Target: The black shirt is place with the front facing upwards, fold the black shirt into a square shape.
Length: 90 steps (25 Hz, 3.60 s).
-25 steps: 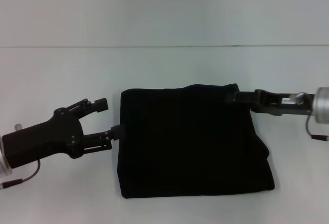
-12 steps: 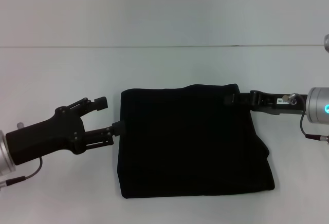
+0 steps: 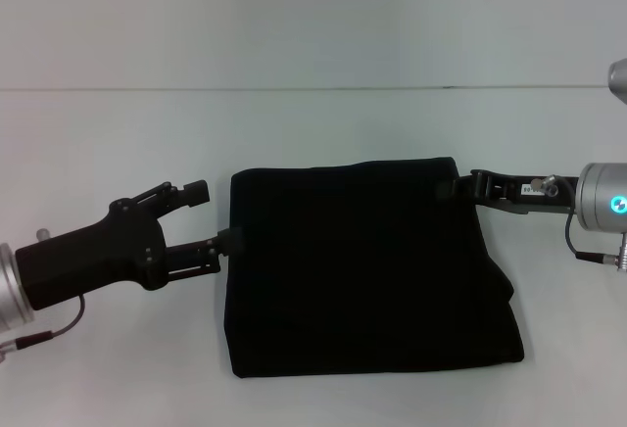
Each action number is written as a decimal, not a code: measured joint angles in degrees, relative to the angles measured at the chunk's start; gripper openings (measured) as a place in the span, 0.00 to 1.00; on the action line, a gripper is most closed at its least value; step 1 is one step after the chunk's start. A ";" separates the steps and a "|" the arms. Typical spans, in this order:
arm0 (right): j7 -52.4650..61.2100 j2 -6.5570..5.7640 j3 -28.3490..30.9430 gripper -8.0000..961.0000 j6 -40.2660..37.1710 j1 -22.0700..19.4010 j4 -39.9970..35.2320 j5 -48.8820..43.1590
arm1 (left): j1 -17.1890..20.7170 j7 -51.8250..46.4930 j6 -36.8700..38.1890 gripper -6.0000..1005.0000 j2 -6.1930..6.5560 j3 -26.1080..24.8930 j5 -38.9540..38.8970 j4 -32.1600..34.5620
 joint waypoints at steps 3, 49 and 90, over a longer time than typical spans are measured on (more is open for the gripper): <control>-0.35 0.00 0.12 0.13 -0.07 -0.29 -0.22 1.14 | 0.00 0.00 0.01 0.95 -0.09 0.11 0.01 0.00; -77.00 3.69 10.45 0.90 -21.43 -22.94 1.39 14.28 | -14.26 -66.03 -28.37 0.93 5.11 14.05 11.26 -11.99; -76.69 3.89 11.92 0.90 -26.44 -22.22 1.40 14.75 | -16.79 -61.87 -35.05 0.46 0.53 15.36 10.80 -12.50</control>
